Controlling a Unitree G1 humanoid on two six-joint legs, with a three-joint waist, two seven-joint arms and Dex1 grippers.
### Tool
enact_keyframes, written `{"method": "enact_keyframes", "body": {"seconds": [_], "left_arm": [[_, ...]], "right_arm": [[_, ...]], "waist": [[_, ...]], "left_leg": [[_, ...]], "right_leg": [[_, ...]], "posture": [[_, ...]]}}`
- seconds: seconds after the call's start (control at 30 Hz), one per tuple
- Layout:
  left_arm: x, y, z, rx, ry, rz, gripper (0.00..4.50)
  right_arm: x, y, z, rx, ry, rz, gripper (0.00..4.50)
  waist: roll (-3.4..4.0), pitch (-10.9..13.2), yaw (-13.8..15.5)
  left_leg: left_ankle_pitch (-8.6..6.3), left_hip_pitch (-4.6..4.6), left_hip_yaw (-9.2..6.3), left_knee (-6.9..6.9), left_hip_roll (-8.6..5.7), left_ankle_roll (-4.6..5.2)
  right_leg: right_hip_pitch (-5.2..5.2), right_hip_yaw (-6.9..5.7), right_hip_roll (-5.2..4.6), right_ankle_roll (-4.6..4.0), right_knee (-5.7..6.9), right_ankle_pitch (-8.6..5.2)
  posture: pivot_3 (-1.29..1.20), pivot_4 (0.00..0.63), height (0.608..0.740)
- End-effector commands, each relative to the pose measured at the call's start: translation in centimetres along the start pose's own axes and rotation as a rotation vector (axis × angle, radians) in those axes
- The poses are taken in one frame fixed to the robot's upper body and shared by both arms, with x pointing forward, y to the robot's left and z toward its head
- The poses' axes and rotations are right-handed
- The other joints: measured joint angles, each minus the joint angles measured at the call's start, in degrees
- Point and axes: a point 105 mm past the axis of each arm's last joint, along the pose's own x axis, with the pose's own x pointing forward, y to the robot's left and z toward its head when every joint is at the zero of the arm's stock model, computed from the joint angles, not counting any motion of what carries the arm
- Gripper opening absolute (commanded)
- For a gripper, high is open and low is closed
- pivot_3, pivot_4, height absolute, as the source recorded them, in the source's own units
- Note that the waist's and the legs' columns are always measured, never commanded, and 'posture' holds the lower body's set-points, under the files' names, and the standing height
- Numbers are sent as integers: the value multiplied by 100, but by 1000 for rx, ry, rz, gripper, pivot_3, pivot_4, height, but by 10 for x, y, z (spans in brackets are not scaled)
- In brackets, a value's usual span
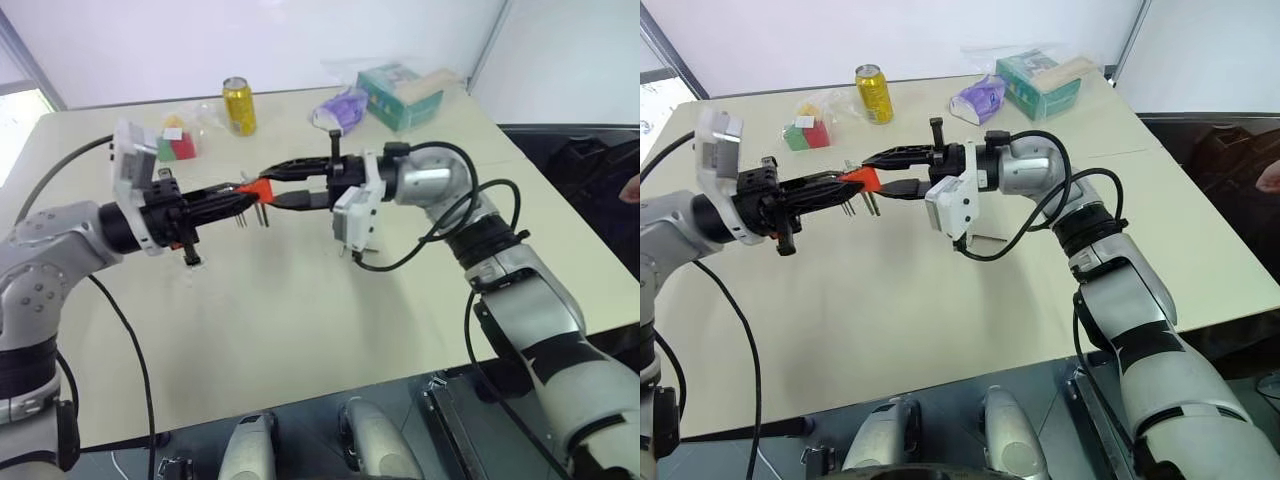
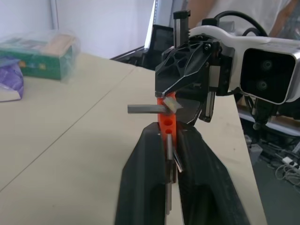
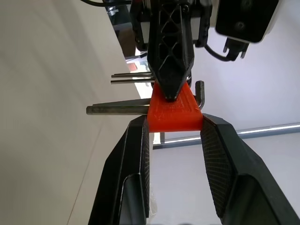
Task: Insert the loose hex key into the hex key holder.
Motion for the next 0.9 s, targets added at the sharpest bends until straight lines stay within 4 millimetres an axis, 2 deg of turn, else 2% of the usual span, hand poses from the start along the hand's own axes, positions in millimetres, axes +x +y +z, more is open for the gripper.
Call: {"method": "enact_keyframes", "body": {"seconds": [0.03,0.33,0.53,0.57,0.67,0.73,0.9], "left_arm": [[-1,-3,6,28,-15,1,38],[2,-4,3,26,-14,-1,38],[2,-3,3,30,-15,3,0],[1,-3,3,30,-15,4,0],[1,-3,3,35,-12,9,0],[0,-2,3,49,-8,21,0],[-3,1,5,95,1,63,0]], "right_arm": [[1,-21,7,-53,-30,-45,993],[1,-20,7,-45,-23,-34,993],[0,-15,3,-24,10,3,4063],[-2,-11,1,-8,22,29,4462],[-6,-6,-2,20,46,65,4462],[-16,6,-16,113,131,137,4462],[-59,30,-64,568,471,226,4462]], "waist": [[0,0,-1],[0,0,0],[0,0,0],[0,0,0],[0,0,10],[0,0,15],[1,1,137]], "left_leg": [[0,0,0,0,0,0],[0,0,0,1,0,0],[0,0,0,1,0,0],[0,0,0,1,0,0],[0,0,0,1,0,0],[0,0,0,2,0,0],[0,0,6,8,-1,0]], "right_leg": [[0,0,0,0,0,0],[0,0,0,0,1,0],[0,0,0,0,1,0],[0,0,0,0,1,0],[0,0,0,0,1,0],[0,0,0,0,1,0],[0,1,0,0,1,0]], "posture": [[0,150,740],[0,150,740],[0,150,740],[0,150,740],[0,150,740],[0,150,740],[0,150,740]]}}
